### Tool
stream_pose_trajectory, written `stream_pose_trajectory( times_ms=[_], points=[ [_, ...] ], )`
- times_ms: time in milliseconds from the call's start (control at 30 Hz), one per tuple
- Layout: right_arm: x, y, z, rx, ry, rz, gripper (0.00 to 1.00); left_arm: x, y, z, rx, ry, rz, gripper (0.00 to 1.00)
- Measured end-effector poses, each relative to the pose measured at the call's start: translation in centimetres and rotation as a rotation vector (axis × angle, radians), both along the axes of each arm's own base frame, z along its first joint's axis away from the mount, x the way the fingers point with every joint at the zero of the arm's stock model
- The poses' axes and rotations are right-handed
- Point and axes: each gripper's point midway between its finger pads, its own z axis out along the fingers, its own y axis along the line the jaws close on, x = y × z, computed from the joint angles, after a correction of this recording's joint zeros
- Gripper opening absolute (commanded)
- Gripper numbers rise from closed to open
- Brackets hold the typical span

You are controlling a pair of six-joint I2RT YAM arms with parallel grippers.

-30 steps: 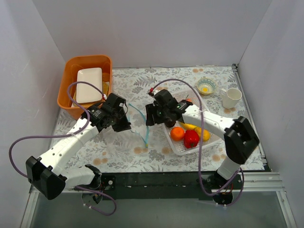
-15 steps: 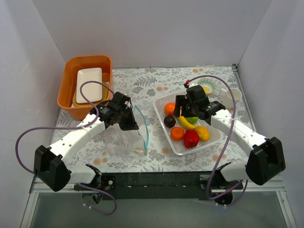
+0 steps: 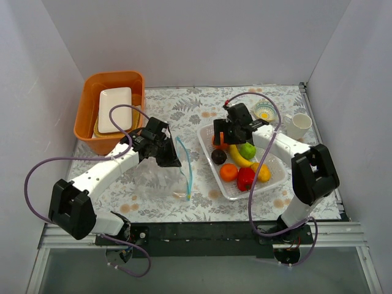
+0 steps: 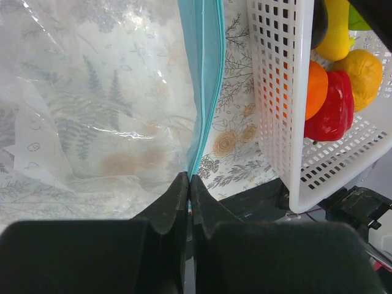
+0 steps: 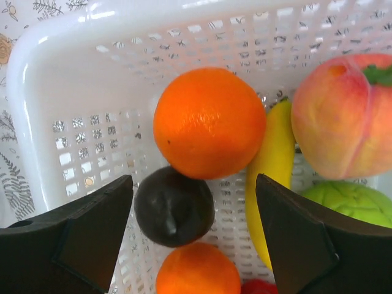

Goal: Place the food in the zip-top bag and seal the zipper
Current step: Pick up the fake fruit from the bin.

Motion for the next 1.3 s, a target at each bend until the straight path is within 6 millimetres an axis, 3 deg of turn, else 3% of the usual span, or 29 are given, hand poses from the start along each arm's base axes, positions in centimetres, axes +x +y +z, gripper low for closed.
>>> stream_pose_trajectory(
  times_ms=[200, 400, 567, 600, 833, 967, 1200, 1300],
  points=[
    [2.0, 1.0, -1.1, -0.015, 0.002, 0.02, 0.86, 0.1, -0.1, -0.2, -0.007, 0.002, -0.011, 0.0],
    [2.9, 1.2, -2.9, -0.044, 0.026, 0.034, 0.83, 0.1, -0.2, -0.1, -0.019, 0.004, -0.018, 0.0],
    [3.1, 1.3, -3.2, -0.048, 0.027, 0.044, 0.53, 0.1, -0.2, -0.1, -0.022, 0.006, -0.02, 0.0],
    [3.1, 1.3, -3.1, -0.047, 0.026, 0.045, 0.39, 0.1, -0.2, -0.1, -0.022, 0.006, -0.02, 0.0],
    [3.0, 1.2, -2.7, -0.041, 0.013, 0.053, 0.33, 0.1, -0.2, -0.1, -0.022, 0.006, -0.02, 0.0],
    [2.1, 1.1, -0.4, 0.0, -0.021, 0.061, 0.33, 0.1, -0.2, -0.1, -0.022, 0.006, -0.02, 0.0],
    [-1.7, 1.9, 7.6, 0.225, -0.149, 0.096, 0.32, 0.1, -0.2, 0.0, -0.023, 0.006, -0.019, 0.0],
    [-3.7, 3.1, 9.6, 0.324, -0.173, 0.131, 0.31, 0.2, -0.3, 0.3, -0.032, 0.003, -0.02, 0.0]
  ],
)
